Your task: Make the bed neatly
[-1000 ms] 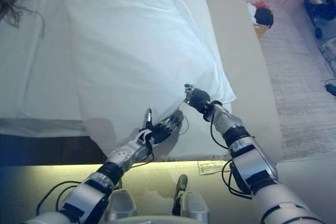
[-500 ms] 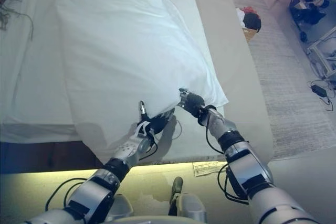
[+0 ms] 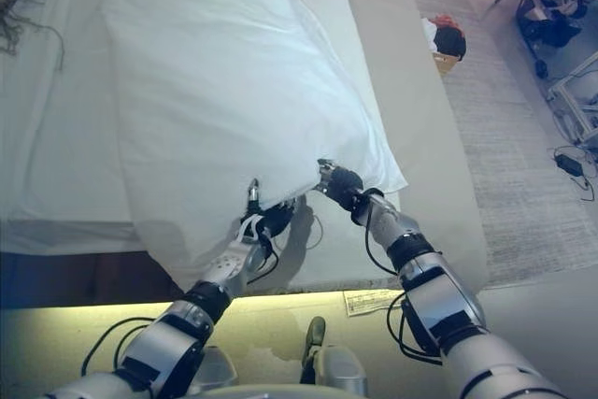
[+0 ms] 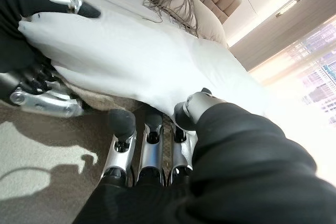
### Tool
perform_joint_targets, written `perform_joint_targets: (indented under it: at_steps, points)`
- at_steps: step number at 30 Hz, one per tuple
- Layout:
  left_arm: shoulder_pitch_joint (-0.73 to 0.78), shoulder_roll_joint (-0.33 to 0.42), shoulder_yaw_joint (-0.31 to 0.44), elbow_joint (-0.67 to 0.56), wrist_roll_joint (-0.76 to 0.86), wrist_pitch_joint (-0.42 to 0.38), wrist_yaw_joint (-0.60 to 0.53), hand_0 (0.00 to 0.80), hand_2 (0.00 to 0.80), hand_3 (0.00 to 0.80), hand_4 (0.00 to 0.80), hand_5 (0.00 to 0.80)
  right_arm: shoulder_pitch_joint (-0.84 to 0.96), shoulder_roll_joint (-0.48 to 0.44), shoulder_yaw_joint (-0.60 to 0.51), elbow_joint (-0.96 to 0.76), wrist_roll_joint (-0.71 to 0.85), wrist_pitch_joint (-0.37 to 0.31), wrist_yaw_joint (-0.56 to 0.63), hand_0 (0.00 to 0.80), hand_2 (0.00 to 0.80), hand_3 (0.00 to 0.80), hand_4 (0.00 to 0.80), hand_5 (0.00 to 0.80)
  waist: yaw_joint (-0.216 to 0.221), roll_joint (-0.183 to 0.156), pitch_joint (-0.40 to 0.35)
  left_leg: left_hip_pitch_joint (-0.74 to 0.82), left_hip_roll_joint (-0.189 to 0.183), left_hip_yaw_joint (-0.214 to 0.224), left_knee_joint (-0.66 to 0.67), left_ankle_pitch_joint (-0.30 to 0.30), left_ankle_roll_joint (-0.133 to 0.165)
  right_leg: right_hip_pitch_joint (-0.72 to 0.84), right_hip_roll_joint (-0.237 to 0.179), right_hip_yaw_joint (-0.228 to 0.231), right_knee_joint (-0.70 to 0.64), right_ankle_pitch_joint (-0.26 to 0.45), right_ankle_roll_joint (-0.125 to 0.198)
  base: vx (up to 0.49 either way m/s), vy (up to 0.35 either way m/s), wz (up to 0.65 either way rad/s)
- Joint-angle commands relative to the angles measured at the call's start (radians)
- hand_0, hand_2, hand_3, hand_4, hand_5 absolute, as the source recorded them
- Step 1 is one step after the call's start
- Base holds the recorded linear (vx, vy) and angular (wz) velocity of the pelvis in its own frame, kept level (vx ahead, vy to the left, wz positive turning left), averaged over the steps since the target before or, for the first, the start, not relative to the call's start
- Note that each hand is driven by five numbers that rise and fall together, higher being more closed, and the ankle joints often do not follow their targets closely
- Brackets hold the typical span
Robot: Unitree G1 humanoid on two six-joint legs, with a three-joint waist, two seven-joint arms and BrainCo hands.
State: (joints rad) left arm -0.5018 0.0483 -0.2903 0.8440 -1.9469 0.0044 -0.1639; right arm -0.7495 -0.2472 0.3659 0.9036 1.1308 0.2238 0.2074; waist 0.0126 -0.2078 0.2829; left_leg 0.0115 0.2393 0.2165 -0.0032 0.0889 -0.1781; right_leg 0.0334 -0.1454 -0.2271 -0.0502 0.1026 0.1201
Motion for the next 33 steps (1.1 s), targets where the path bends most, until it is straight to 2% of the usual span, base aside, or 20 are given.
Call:
perform_joint_targets:
  at_steps: [1, 10, 11, 12, 16, 23, 28, 33]
  points:
    - [-0.105, -0.027, 0.044, 0.026, -0.025, -0.039, -0.012, 0.8, 0.8, 0.8, 0.8, 0.8, -0.021, -0.083, -0.021, -0.072, 0.049, -0.053, 0.013, 0.8, 0.8, 0.8, 0.8, 0.8, -0.002, 0.056, -0.037, 0.03, 0.048, -0.005, 0.002, -0.059, 0.001, 0.0, -0.024, -0.024, 0.031, -0.033, 0.061, 0.0, 0.0, 0.0]
    - [-0.079, -0.018, 0.058, 0.023, -0.025, -0.028, -0.046, 0.8, 0.8, 0.8, 0.8, 0.8, 0.02, -0.076, -0.033, -0.063, 0.017, -0.044, -0.016, 0.8, 0.8, 0.8, 0.8, 0.8, 0.007, 0.068, -0.053, 0.055, 0.043, -0.01, -0.006, -0.059, -0.002, 0.026, -0.029, -0.037, 0.026, -0.036, 0.066, 0.046, 0.011, 0.05]
    - [-0.076, -0.017, 0.059, 0.02, -0.025, -0.029, -0.045, 0.8, 0.8, 0.8, 0.8, 0.8, 0.027, -0.074, -0.036, -0.059, 0.004, -0.036, -0.03, 0.778, 0.778, 0.778, 0.778, 0.778, 0.008, 0.07, -0.056, 0.059, 0.042, -0.011, -0.008, -0.06, -0.002, 0.031, -0.029, -0.038, 0.025, -0.037, 0.067, 0.072, 0.013, 0.03]
    - [-0.073, -0.015, 0.062, 0.017, -0.025, -0.03, -0.045, 0.8, 0.8, 0.8, 0.8, 0.8, 0.034, -0.073, -0.039, -0.052, -0.018, -0.022, -0.058, 0.0, 0.0, 0.0, 0.0, 0.0, 0.009, 0.072, -0.06, 0.065, 0.04, -0.011, -0.01, -0.061, -0.002, 0.036, -0.03, -0.04, 0.023, -0.038, 0.068, 0.078, 0.021, 0.02]
    - [-0.056, 0.0, 0.073, 0.008, -0.025, -0.033, -0.047, 0.8, 0.8, 0.8, 0.8, 0.8, 0.068, -0.08, -0.045, -0.019, -0.079, 0.021, -0.091, 0.0, 0.0, 0.0, 0.0, 0.0, 0.012, 0.082, -0.075, 0.088, 0.033, -0.01, -0.024, -0.061, -0.001, 0.055, -0.033, -0.044, 0.017, -0.041, 0.069, 0.07, 0.031, 0.0]
    - [-0.002, 0.054, 0.121, 0.023, -0.025, -0.038, -0.016, 0.8, 0.8, 0.8, 0.8, 0.8, 0.14, -0.093, -0.067, 0.019, -0.113, 0.045, -0.08, 0.0, 0.0, 0.0, 0.0, 0.0, 0.024, 0.112, -0.11, 0.132, 0.018, -0.015, -0.048, -0.058, -0.001, 0.095, -0.044, -0.06, 0.014, -0.053, 0.069, 0.083, 0.048, 0.02]
    - [0.071, 0.118, 0.191, 0.066, 0.002, 0.018, -0.018, 0.8, 0.8, 0.8, 0.8, 0.8, 0.216, -0.107, -0.102, 0.019, -0.169, 0.054, -0.031, 0.0, 0.0, 0.0, 0.0, 0.0, 0.033, 0.141, -0.142, 0.162, 0.002, -0.022, -0.068, -0.059, -0.002, 0.128, -0.057, -0.077, 0.007, -0.066, 0.066, 0.08, 0.081, 0.09]
    - [0.16, 0.174, 0.293, 0.11, 0.08, 0.08, -0.042, 0.8, 0.8, 0.8, 0.8, 0.8, 0.288, -0.137, -0.136, 0.007, -0.216, 0.049, 0.013, 0.0, 0.0, 0.0, 0.0, 0.0, 0.044, 0.168, -0.163, 0.18, -0.016, -0.034, -0.072, -0.064, -0.001, 0.155, -0.067, -0.096, 0.004, -0.076, 0.061, 0.055, 0.083, 0.11]
